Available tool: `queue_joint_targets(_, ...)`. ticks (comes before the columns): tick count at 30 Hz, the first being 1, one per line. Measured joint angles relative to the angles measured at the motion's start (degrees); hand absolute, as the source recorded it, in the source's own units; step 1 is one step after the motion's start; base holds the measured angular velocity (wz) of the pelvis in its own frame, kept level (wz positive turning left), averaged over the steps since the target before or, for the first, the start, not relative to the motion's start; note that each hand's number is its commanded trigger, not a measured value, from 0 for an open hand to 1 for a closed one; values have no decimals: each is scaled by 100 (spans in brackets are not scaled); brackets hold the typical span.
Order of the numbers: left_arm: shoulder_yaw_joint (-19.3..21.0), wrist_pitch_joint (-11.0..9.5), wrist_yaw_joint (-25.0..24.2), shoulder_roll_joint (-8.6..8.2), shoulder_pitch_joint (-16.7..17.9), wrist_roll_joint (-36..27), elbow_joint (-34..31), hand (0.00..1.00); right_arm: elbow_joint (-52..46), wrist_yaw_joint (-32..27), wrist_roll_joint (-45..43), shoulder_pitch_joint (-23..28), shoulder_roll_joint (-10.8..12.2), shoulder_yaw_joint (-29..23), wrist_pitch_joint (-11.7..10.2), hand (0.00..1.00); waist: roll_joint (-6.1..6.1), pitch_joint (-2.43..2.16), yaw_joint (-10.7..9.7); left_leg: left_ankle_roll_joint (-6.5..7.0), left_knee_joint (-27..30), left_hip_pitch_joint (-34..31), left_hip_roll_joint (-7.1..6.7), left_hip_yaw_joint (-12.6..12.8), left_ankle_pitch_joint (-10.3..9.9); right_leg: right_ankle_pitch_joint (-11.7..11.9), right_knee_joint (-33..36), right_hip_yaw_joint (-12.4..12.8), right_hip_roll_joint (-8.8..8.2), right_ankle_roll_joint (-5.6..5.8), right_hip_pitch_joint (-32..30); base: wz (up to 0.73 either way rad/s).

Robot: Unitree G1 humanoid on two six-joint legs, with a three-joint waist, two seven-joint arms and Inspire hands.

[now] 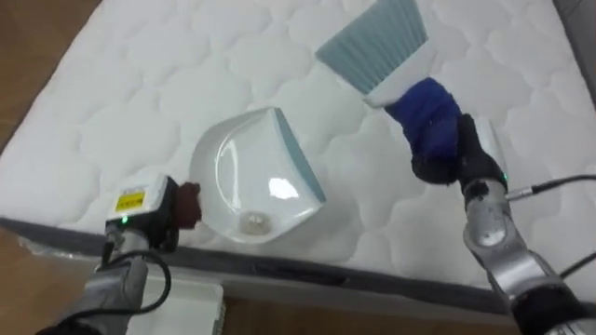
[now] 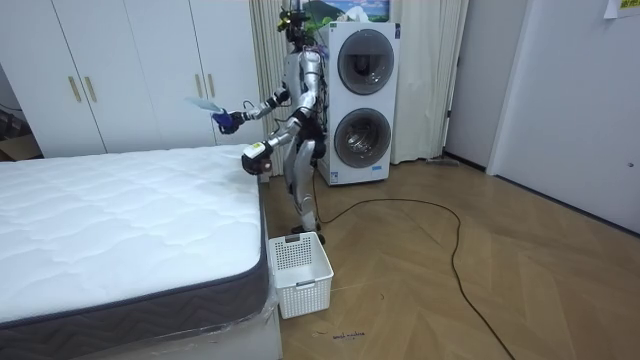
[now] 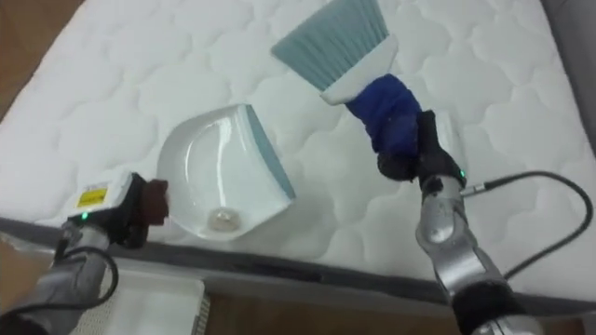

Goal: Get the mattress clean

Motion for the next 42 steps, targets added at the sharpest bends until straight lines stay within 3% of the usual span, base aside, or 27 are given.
queue_joint_targets(1,116,4,-1,-5,157,1,-151,100,-61,-64,62,103,4,-148,0,0,27,-19,-16,-4,-98,81,-2,-20,25,52,-155,-19,25,13,112,9)
queue_joint_targets(8,741,-66,59,-190,698,3,-975,100,-612,-349,690,471,10,-687,-110,0,14,-31,4,-34,-332,429,-4,-208,105,241,-821,-137,161,13,730,13)
queue_joint_targets(15,1008,-153,53,-330,1084,-4,-1300,100,-724,-415,1044,821,32,-795,-115,0,14,-32,134,-97,-458,725,-21,-445,101,318,-1225,-189,256,-23,1232,16)
queue_joint_targets(18,1270,-171,51,-503,1126,-190,-1320,100,-724,-374,1038,916,46,-836,-105,0,16,-32,186,-140,-446,692,-49,-614,125,318,-1215,-288,286,-26,1268,32)
queue_joint_targets(22,1281,-174,17,-523,1205,-263,-1478,100,-721,-418,1067,936,58,-841,-97,0,44,-34,206,-191,-407,535,-198,-995,231,313,-1204,-817,299,-31,1385,73)
queue_joint_targets(24,1281,-176,-76,-537,1203,-259,-1615,100,-726,-450,1057,954,59,-863,-99,0,45,-32,131,-151,-420,396,-184,-832,339,288,-1222,-1122,277,-49,1431,134)
queue_joint_targets(25,1278,-176,-133,-563,1181,-257,-1665,100,-725,-487,1057,981,58,-879,-99,0,41,-31,112,-76,-457,287,-133,-499,462,242,-1223,-1254,235,-60,1443,151)
queue_joint_targets(26,1275,-169,-193,-587,1171,-269,-1692,100,-725,-530,1058,984,59,-880,-99,0,44,-31,105,48,-556,247,-53,118,580,168,-1223,-1283,168,-76,1440,152)
queue_joint_targets(27,1266,-170,-203,-598,1160,-299,-1694,100,-725,-541,1057,984,60,-879,-104,0,43,-29,76,105,-597,227,-12,432,634,110,-1221,-1345,141,-92,1439,150)
queue_joint_targets(28,1261,-169,-208,-629,1158,-392,-1698,100,-723,-547,1059,987,61,-866,-104,0,45,-27,22,183,-703,208,56,992,724,4,-1208,-1693,77,-101,1445,153)
queue_joint_targets(29,1238,-170,-219,-639,1158,-510,-1697,100,-712,-545,1101,992,61,-827,-105,0,34,-16,-16,149,-650,165,132,1407,738,-92,-1172,-2138,-15,-119,1443,147)
queue_joint_targets(30,1232,-172,-230,-639,1159,-586,-1698,100,-709,-534,1132,995,66,-806,-105,0,15,-4,-9,80,-447,132,234,1612,655,-119,-1158,-2381,-50,-108,1480,122)
queue_joint_targets(31,1239,-172,-264,-625,1172,-726,-1698,100,-724,-490,1139,996,90,-777,-106,0,-28,15,12,-47,46,134,516,1810,393,-153,-1163,-2769,-77,-82,1571,106)
queue_joint_targets(32,1244,-180,-301,-622,1145,-837,-1698,100,-744,-451,1130,995,88,-774,-114,0,-25,12,-9,-186,348,202,767,1854,164,-173,-1165,-3030,-74,-57,1610,102)
queue_joint_targets(34,1246,-241,-316,-624,1080,-895,-1698,100,-747,-435,1131,995,86,-777,-115,0,-62,57,3,-318,380,291,912,1845,18,-219,-1074,-3286,-121,-5,1617,91)
queue_joint_targets(36,1245,-282,-316,-622,1077,-893,-1698,100,-763,-389,1155,1002,114,-767,-115,0,-29,73,51,-218,237,210,876,1797,-22,-234,-956,-3231,-96,19,1584,68)
queue_joint_targets(38,1242,-282,-313,-631,1086,-903,-1698,100,-763,-388,1184,1056,141,-767,-111,0,-24,71,103,-102,76,229,744,1712,16,-231,-891,-2820,-80,27,1553,60)
queue_joint_targets(42,1256,-309,-308,-624,1087,-888,-1704,100,-763,-396,1203,1124,139,-767,-111,0,75,18,245,-55,-29,259,608,1558,42,-229,-592,-2823,-193,34,1551,42)
